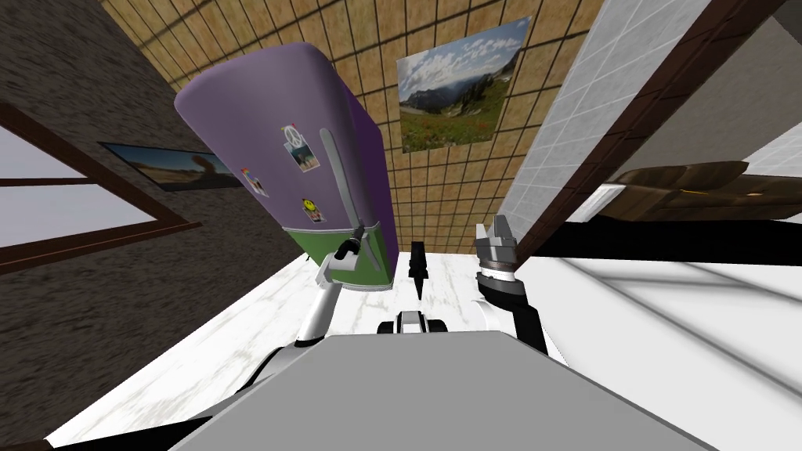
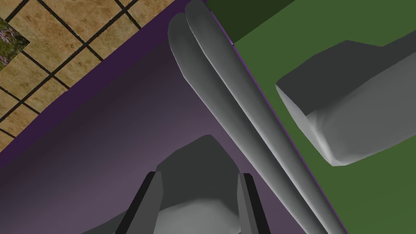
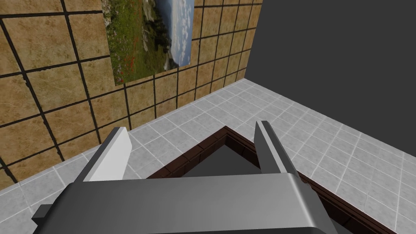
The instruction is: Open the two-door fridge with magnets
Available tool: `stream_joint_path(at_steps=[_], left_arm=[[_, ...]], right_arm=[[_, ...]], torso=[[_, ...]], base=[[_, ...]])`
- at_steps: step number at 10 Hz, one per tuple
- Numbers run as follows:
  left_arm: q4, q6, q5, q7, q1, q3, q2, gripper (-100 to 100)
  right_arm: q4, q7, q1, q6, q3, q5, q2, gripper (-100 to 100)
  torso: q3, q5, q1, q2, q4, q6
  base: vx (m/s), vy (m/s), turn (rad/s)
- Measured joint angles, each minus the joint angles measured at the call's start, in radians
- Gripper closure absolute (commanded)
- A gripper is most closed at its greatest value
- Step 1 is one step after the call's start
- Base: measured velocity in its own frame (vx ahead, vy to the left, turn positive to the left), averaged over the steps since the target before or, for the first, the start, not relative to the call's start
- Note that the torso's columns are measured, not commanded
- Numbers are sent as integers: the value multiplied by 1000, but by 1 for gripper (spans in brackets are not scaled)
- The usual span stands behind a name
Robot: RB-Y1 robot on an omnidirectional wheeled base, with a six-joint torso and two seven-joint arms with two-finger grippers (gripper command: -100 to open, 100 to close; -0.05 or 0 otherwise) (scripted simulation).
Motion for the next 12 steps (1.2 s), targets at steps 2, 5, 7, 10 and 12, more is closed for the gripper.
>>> stream_joint_path(at_steps=[2, 5, 7, 10, 12], left_arm=[[-4, 0, 15, -3, 0, -33, 0, 100], [-24, 3, 49, -6, 7, -79, 16, 100], [-45, 10, 73, -10, 3, -112, 29, 100], [-63, 4, 109, -12, 11, -156, 48, 100], [-70, 4, 126, -15, 7, -188, 53, 100]], right_arm=[[0, 0, 0, 0, 0, 0, 0, 0], [0, 0, 0, 0, 0, 0, 0, 0], [0, 0, 0, 0, 0, 0, 0, 0], [0, 0, 0, 0, 0, 0, 0, 0], [0, 0, 0, 0, 0, 0, 0, 0]], torso=[[-4, -1, -2, -6, 1, -7], [-7, -3, -4, -10, 3, -9], [-3, -2, -6, -5, 3, -4], [-5, -3, -5, -7, 3, -5], [-6, -4, -9, -9, 3, -5]], base=[[-260, 290, -98], [-265, 224, -70], [-264, 246, -94], [-258, 301, -99], [-166, 180, -51]])
